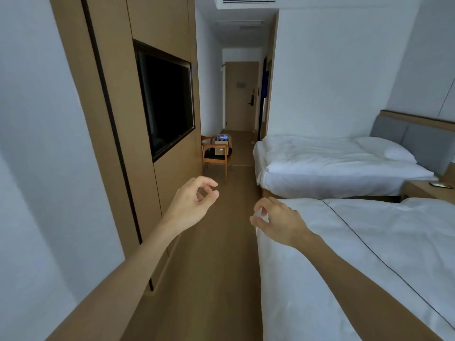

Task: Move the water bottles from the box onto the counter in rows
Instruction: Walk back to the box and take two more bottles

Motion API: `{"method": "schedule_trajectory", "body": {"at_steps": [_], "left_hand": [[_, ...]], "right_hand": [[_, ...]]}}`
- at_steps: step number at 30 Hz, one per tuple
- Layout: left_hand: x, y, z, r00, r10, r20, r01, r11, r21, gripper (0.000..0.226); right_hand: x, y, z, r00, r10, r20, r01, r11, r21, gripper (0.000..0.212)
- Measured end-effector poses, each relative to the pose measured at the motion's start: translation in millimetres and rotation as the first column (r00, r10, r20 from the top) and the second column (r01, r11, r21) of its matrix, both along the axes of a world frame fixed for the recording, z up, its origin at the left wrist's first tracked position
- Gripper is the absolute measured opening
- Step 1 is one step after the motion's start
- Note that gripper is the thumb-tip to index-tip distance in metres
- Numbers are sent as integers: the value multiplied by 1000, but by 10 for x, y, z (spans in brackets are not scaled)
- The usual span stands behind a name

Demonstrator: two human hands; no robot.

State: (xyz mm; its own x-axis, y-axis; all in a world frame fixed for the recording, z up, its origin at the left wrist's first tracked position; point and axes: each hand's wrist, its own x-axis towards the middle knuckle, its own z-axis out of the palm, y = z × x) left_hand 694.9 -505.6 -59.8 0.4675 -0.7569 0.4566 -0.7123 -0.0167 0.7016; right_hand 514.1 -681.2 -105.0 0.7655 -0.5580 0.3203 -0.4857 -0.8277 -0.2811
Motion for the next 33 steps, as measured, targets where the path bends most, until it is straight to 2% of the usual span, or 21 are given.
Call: {"method": "schedule_trajectory", "body": {"at_steps": [7,16,25,33], "left_hand": [[994,-1180,112,997,-21,70,19,999,39,19],[2060,-2719,-19,996,-58,67,55,998,36,17],[3024,-4400,2,999,-1,54,-1,999,37,13],[3828,-5494,7,998,54,33,-57,996,70,15]], "right_hand": [[904,-1057,31,999,-47,12,47,999,9,29],[1897,-2557,-27,998,-62,3,62,998,14,32],[2955,-4313,114,999,28,-25,-27,999,40,33],[3895,-5567,64,994,99,-40,-97,994,53,28]]}}
